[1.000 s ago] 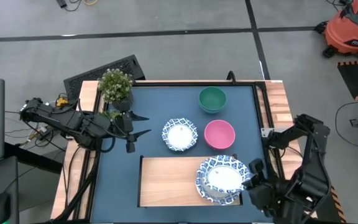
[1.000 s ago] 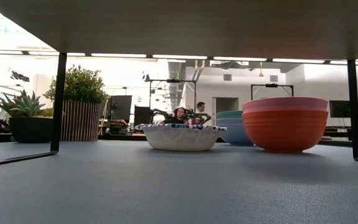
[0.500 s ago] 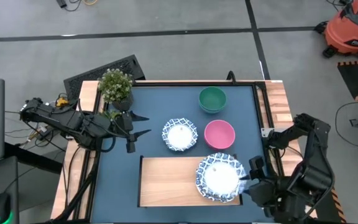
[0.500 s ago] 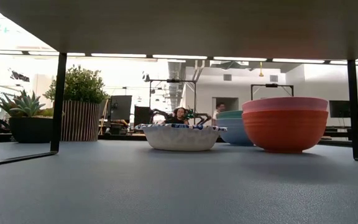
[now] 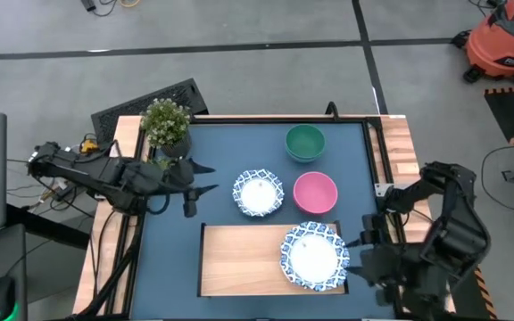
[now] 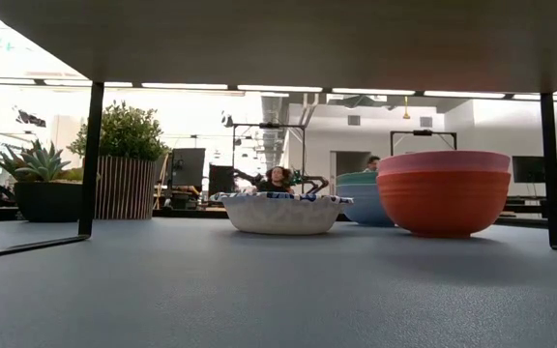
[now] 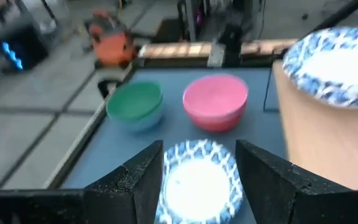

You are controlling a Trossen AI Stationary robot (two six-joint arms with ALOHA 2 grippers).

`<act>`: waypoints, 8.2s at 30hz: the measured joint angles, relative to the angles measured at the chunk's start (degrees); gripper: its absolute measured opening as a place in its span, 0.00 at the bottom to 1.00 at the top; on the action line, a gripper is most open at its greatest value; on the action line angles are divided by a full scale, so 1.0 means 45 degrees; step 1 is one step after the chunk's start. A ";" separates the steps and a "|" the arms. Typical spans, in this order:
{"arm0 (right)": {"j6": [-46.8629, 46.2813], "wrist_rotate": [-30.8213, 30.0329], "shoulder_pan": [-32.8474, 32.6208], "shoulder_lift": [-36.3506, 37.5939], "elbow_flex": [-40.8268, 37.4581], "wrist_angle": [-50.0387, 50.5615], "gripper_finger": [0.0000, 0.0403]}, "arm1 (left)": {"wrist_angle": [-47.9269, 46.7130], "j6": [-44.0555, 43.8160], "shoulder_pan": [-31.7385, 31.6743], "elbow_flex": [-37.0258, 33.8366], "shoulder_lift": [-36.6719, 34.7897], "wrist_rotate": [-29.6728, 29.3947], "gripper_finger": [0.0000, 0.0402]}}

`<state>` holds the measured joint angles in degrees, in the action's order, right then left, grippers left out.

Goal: Place and stack bowls onto a shelf
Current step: Stack the blue patterned bowl on top of the blue patterned bowl on the shelf, then put the pink bowl on the shelf

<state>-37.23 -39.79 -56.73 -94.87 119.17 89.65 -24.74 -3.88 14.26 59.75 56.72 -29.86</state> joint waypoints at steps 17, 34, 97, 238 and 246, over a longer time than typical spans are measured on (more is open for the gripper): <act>-0.2118 0.0534 0.3331 0.0000 0.0000 -0.0043 0.58 | -0.0569 -0.3485 -0.5530 0.0266 0.4444 0.4835 0.47; -0.2400 0.0849 0.4236 -0.0005 0.0000 -0.0046 0.58 | -0.0626 -0.3369 -0.6567 0.1602 0.9576 0.4893 0.47; 1.1603 0.2624 0.7070 -0.0339 -0.0092 -0.3221 0.58 | -0.4645 -0.3749 -0.6577 0.6238 0.6938 1.1694 0.00; -0.3160 0.5329 0.2904 -0.1671 0.1635 -0.0255 0.63 | -0.4909 -0.3091 -0.4935 1.1860 0.6911 1.0203 0.63; -0.3530 0.3818 0.5742 -0.0442 0.1601 0.0046 0.63 | -0.5942 -0.3509 -0.4940 1.1855 0.5891 0.9018 0.63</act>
<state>-53.11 -22.61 -30.89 -96.86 126.38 89.85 -51.48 -19.67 -7.97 113.10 83.23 10.72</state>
